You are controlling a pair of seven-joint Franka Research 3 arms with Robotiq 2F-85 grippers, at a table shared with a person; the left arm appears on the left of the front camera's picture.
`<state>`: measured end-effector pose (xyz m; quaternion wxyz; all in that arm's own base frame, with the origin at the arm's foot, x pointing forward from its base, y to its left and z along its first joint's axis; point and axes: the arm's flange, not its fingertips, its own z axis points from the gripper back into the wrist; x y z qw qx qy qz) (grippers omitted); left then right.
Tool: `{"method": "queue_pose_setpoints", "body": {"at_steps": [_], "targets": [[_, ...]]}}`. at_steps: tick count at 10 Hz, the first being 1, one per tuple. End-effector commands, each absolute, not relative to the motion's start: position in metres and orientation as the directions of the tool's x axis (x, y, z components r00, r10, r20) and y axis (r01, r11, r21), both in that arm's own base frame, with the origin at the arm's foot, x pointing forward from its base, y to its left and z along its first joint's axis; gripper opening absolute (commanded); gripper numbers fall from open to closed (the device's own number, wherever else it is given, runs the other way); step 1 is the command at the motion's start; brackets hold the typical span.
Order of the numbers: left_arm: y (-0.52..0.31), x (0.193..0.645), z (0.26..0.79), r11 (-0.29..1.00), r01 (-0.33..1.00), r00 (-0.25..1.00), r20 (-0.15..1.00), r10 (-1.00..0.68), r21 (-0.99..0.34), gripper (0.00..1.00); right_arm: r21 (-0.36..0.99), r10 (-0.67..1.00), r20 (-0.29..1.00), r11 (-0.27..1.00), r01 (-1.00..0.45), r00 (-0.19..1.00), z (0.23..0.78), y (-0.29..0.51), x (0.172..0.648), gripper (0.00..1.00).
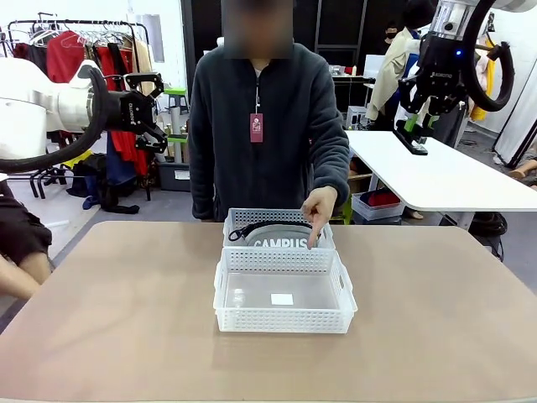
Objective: Distribute items into two baskets.
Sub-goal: Place the picked Stapler into the Organizing basket as instructed by the person.
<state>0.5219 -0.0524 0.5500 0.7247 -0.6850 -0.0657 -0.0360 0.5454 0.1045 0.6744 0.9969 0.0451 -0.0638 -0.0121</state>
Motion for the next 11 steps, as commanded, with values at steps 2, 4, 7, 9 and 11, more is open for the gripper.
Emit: {"method": "queue_pose_setpoints", "body": {"at_steps": [2, 4, 7, 9, 11], "targets": [[-0.052, 0.520, 0.553, 0.060, 0.133, 0.990, 0.136, 0.040, -0.989, 1.00, 0.078, -0.028, 0.132, 0.997, 0.017, 0.991, 0.676, 0.105, 0.544, 0.00], [-0.052, 0.520, 0.553, 0.060, 0.133, 0.990, 0.136, 0.040, -0.989, 1.00, 0.078, -0.028, 0.132, 0.997, 0.017, 0.991, 0.676, 0.105, 0.544, 0.00], [-0.052, 0.520, 0.553, 0.060, 0.133, 0.990, 0.136, 0.040, -0.989, 1.00, 0.078, -0.028, 0.132, 0.997, 0.017, 0.991, 0.676, 0.105, 0.544, 0.00], [-0.052, 0.520, 0.553, 0.060, 0.133, 0.990, 0.136, 0.040, -0.989, 1.00, 0.092, 0.103, 0.125, 0.989, -0.115, 0.987, 0.673, 0.114, 0.536, 0.00], [-0.052, 0.520, 0.553, 0.060, 0.133, 0.990, 0.136, 0.040, -0.989, 1.00, 0.110, 0.370, 0.121, 0.917, -0.382, 0.921, 0.671, 0.134, 0.511, 0.00]]}}
